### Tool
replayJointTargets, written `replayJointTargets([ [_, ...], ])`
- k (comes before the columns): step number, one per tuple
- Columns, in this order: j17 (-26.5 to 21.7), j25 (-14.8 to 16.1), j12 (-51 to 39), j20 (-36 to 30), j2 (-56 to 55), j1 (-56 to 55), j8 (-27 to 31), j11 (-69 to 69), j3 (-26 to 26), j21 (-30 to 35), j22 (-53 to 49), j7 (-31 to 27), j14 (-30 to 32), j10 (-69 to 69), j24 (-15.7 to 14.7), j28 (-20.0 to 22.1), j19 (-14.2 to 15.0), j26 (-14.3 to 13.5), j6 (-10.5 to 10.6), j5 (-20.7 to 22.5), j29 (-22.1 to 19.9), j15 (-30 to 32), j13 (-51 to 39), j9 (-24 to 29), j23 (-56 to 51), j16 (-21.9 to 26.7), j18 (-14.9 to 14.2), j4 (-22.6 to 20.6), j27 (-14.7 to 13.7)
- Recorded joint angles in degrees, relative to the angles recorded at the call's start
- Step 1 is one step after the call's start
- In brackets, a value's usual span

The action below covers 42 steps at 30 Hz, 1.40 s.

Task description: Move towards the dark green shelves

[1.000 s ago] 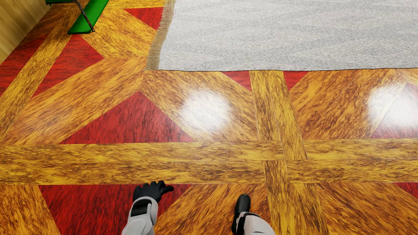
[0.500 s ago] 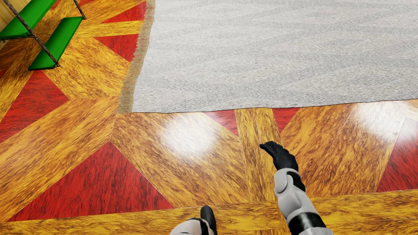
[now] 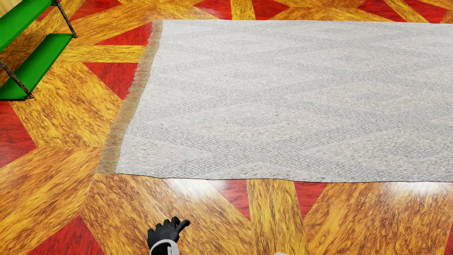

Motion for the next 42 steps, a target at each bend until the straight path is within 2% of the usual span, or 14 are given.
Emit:
replayJointTargets([
  [3, 3.1, 1.9, -4.9, -7.6, -7.4, 6.5, 0.8, -23.4, -2.7, -4.4, -5.3, -6.3, -4.1, -2.3, 1.7, 0.7, -1.4, -3.9, -0.5, 2.3, -3.1, 0.3, 9.7, -0.5, -4.2, 3.1, -1.4, -3.0, -2.1],
  [7, 5.8, -0.8, -7.6, -8.2, -7.4, 15.6, 1.0, -68.5, -2.9, -4.2, -10.7, -9.7, -8.7, -6.4, -4.3, -13.0, 11.8, -6.1, -0.7, 11.0, 0.7, 0.8, 12.6, -0.4, -4.7, 7.2, -3.6, -4.7, -2.4],
  [10, 6.4, -3.0, -5.0, -9.2, -8.4, 22.2, -0.1, -57.5, -3.2, -4.8, -7.2, -10.0, -7.7, -2.8, -5.0, -15.0, 3.5, -4.6, 0.0, 13.0, 1.7, 4.1, 11.2, 0.0, -6.6, 9.9, -4.7, -3.9, -2.7],
  [12, 8.2, -1.3, -3.5, -11.5, -6.9, 23.6, -2.1, -48.0, -3.8, -8.3, 1.0, -11.0, -0.3, 6.2, -0.6, -18.5, -0.3, -0.4, 1.6, 11.2, -4.0, 6.8, 11.1, 0.3, -9.8, 10.7, -6.2, -1.5, -3.0],
  [15, 8.5, 2.8, 2.2, -11.3, -2.3, 12.1, -6.3, -40.3, -3.6, -11.9, 7.0, -9.6, 15.7, 37.5, 4.4, -24.9, 0.0, 3.2, 5.0, 11.3, -9.0, -3.4, 4.7, 1.1, -7.2, 11.8, -15.3, 7.1, -2.2],
  [16, 6.9, 2.0, 5.2, -10.6, 0.3, 6.8, -7.0, -40.6, -3.0, -11.0, 6.0, -9.6, 17.0, 45.9, 5.0, -25.8, 0.4, 2.3, 6.1, 12.1, -7.5, -5.5, 0.7, 1.3, -4.5, 12.3, -14.4, 10.1, -1.3],
  [21, -1.0, -12.2, 21.5, 2.3, 14.8, -15.2, -5.3, -47.8, 1.5, 0.9, -3.8, -9.1, 10.5, 48.5, -3.4, -21.1, 2.1, 0.9, 8.7, 17.2, -2.1, -11.5, -20.8, 1.5, 0.8, 8.4, -9.8, 17.5, -3.3],
  [24, -0.6, -3.3, 24.7, 4.9, 22.1, -19.0, -4.5, -51.8, 3.9, -2.0, -4.9, -1.7, 10.2, 20.6, -4.5, -20.6, 3.4, 1.2, 9.0, 18.9, -8.1, -15.4, -27.2, 1.2, -7.7, 6.2, -7.2, 20.1, -8.7],
  [27, -1.4, 4.8, 24.1, 3.8, 31.0, -19.3, -6.2, -59.0, 4.4, -1.4, -3.9, -1.0, 12.4, -13.6, -0.4, -23.1, 4.6, 0.9, 8.7, 20.9, -10.4, -17.9, -28.5, 0.6, -16.3, 5.8, -15.5, 13.5, -11.7],
  [30, -2.6, 4.2, 22.6, 3.8, 36.9, -21.6, -9.8, -57.4, 3.8, 1.0, -4.0, 4.6, 11.4, -6.5, 2.4, -22.6, 6.5, 0.6, 7.6, 21.6, -12.2, -22.0, -25.1, 0.3, -19.8, 5.2, -12.7, 13.1, -11.1],
  [33, -2.2, 0.0, 22.5, 8.4, 38.5, -18.4, -8.1, -46.4, 5.5, 5.3, -6.6, 8.5, 14.2, 1.9, -0.7, -17.1, 6.3, 2.5, 5.0, 18.1, -10.2, -13.0, -20.8, 0.0, -12.6, 1.0, 1.8, 14.1, -7.2],
  [36, -0.8, -2.2, 18.0, 9.9, 26.1, -14.2, -5.2, -15.0, 5.6, 5.0, -3.0, 8.1, 6.7, 7.3, -2.6, -11.9, 5.8, 4.0, 1.5, 10.0, -4.8, 5.6, -14.4, 0.2, -2.1, -1.0, 1.3, 10.7, -0.9],
  [39, 0.9, -2.1, 9.6, 7.2, 10.8, -5.7, -0.7, 2.5, 3.4, 0.5, 1.3, 5.0, 2.6, 3.7, 0.4, -5.8, 3.3, 4.7, -0.6, 4.2, -1.1, 0.2, -5.9, 0.2, 1.3, -0.3, -0.7, 5.2, 1.4],
  [42, 2.6, -0.3, 2.3, 5.0, -1.4, 2.6, 2.4, -2.6, 0.5, -6.5, -1.9, -0.8, -0.3, -1.1, -3.7, -4.5, 2.0, 0.4, -1.3, 1.0, -3.0, 0.2, 2.8, -0.3, -2.0, 0.0, -2.3, 1.0, -0.1],
])
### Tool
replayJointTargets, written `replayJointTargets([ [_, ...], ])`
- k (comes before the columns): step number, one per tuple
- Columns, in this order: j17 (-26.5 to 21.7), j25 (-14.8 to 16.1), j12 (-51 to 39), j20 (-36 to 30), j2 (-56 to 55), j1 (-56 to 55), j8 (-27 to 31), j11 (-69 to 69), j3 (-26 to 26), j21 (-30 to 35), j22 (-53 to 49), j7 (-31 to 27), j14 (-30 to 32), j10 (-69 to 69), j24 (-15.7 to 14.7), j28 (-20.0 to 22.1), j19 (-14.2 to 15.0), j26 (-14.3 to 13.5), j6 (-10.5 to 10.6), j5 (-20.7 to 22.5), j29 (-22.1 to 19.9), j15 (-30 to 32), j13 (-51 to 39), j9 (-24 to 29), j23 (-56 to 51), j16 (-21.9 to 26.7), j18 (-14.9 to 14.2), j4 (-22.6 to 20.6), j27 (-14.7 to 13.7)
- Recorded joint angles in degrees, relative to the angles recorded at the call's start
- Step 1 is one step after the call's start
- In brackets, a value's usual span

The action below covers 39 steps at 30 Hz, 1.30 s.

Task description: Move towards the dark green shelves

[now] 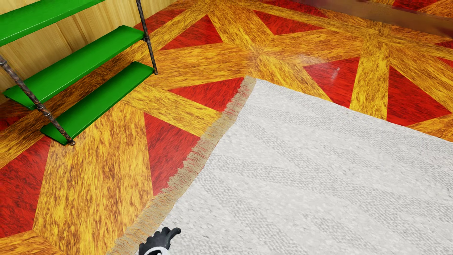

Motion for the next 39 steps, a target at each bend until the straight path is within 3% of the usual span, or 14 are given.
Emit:
replayJointTargets([
  [4, 2.0, 0.7, -7.3, -8.3, -5.1, 8.4, 2.8, -41.3, -2.0, -5.5, -7.0, -6.5, -5.1, -4.0, -0.7, -5.2, 1.0, -4.4, -0.4, 1.9, 0.5, 2.1, 4.6, -0.6, -3.0, 3.7, -1.8, -2.8, -0.9],
  [6, 3.1, 0.1, -8.7, -10.6, -3.7, 12.1, 7.3, -62.8, -2.1, -6.6, -9.3, -8.9, -8.6, -4.2, -0.6, -5.3, 6.1, -3.5, -0.2, 5.0, -0.2, 0.1, 4.7, -0.7, -4.3, 4.6, -3.0, -3.1, -1.1],
  [7, 3.5, -0.5, -8.4, -10.9, -4.5, 13.7, 5.6, -63.6, -1.9, -6.7, -9.7, -9.3, -10.2, -3.0, -1.3, -5.3, 9.7, -2.8, -0.1, 6.1, -0.4, 0.4, 4.1, -0.5, -4.6, 5.0, -3.9, -2.6, -1.0],
  [10, 5.2, -0.7, -4.3, -10.9, -4.6, 19.6, 6.8, -49.5, -2.0, -7.4, -7.0, -9.7, -8.2, 3.2, -1.6, -6.0, 6.0, 1.7, 1.3, 9.4, -2.4, 9.3, 1.8, -0.2, -6.5, 6.3, -6.3, 1.0, -1.2],
  [14, 7.4, 3.1, -0.3, -11.0, 0.4, 6.7, -1.8, -36.4, -1.9, -8.4, 6.2, -11.3, 13.9, 38.8, 2.8, -13.4, 4.2, 7.9, 5.1, 7.9, -8.1, -5.3, -1.4, 0.9, -6.7, 7.0, -9.9, 10.8, -1.9],
  [18, -1.1, -4.8, 9.8, -5.4, 11.8, -14.3, -8.4, -39.9, 0.4, 1.9, 0.6, -9.8, 10.1, 56.9, -0.2, -8.8, 5.0, 5.5, 7.8, 6.0, -1.4, -11.5, -11.6, 1.6, 1.3, 5.3, -10.2, 15.9, -1.2],
  [20, -4.9, -8.3, 15.0, -1.7, 17.4, -21.6, -11.1, -42.8, 1.8, 6.5, -4.1, -6.2, 10.0, 51.4, -4.3, -7.8, 5.7, 3.9, 8.3, 6.4, -1.0, -13.9, -17.2, 1.8, 2.8, 3.9, -9.6, 18.3, -1.9],
  [23, -8.7, -4.4, 17.2, 0.9, 25.1, -25.8, -15.4, -47.4, 3.2, 4.8, -3.2, 0.6, 11.2, 23.8, -6.5, -9.3, 6.9, 4.9, 8.5, 7.5, -5.4, -17.0, -22.2, 2.0, -1.5, 3.2, -9.8, 18.0, -4.3],
  [27, -8.7, 4.3, 17.3, -2.0, 35.4, -25.2, -20.9, -54.7, 3.3, 0.3, 1.2, 4.3, 7.6, -14.1, 0.4, -14.3, 9.1, 4.7, 8.0, 11.1, -11.0, -19.1, -24.6, 1.6, -6.8, 4.2, -15.9, 9.9, -4.5],
  [29, -8.1, 4.7, 17.2, -1.5, 39.7, -25.8, -22.5, -53.6, 3.4, 0.7, 1.2, 7.0, 9.9, -3.6, 3.1, -14.7, 10.6, 4.2, 7.3, 12.0, -11.8, -19.0, -23.1, 1.3, -7.6, 4.1, -8.8, 9.7, -4.6],
  [31, -7.4, 1.9, 18.4, 2.7, 42.8, -23.3, -20.7, -48.4, 4.8, 4.0, -1.2, 7.5, 13.5, 1.9, 1.7, -12.8, 11.1, 4.7, 6.0, 9.8, -10.2, -13.1, -21.1, 0.9, -6.2, 1.4, 3.1, 9.7, -4.4],
  [32, -7.0, 0.4, 18.6, 4.9, 41.6, -22.5, -18.8, -41.6, 5.3, 5.0, -1.9, 7.9, 13.1, 5.0, 0.0, -10.9, 9.6, 4.9, 5.0, 7.5, -9.1, -7.3, -19.8, 0.7, -5.3, -0.2, 5.4, 9.4, -3.6],
  [35, -3.4, -0.1, 13.9, 4.7, 29.1, -16.8, -10.9, -11.5, 4.1, 3.5, 2.1, 7.1, 6.4, 8.3, 0.8, -6.4, 1.5, 5.9, 1.3, -0.5, -4.4, 6.3, -14.5, 0.7, -3.9, -1.0, 4.1, 4.6, -1.0],
  [39, 0.8, -0.2, 1.0, -4.4, 5.9, -5.5, 3.2, 5.1, 0.6, 1.2, 4.6, -1.3, 3.1, 1.4, 8.1, -3.6, 2.8, -0.4, -0.1, 3.1, 0.3, 1.3, -6.6, 0.0, -5.2, 0.6, 2.8, -3.3, -0.5],
])
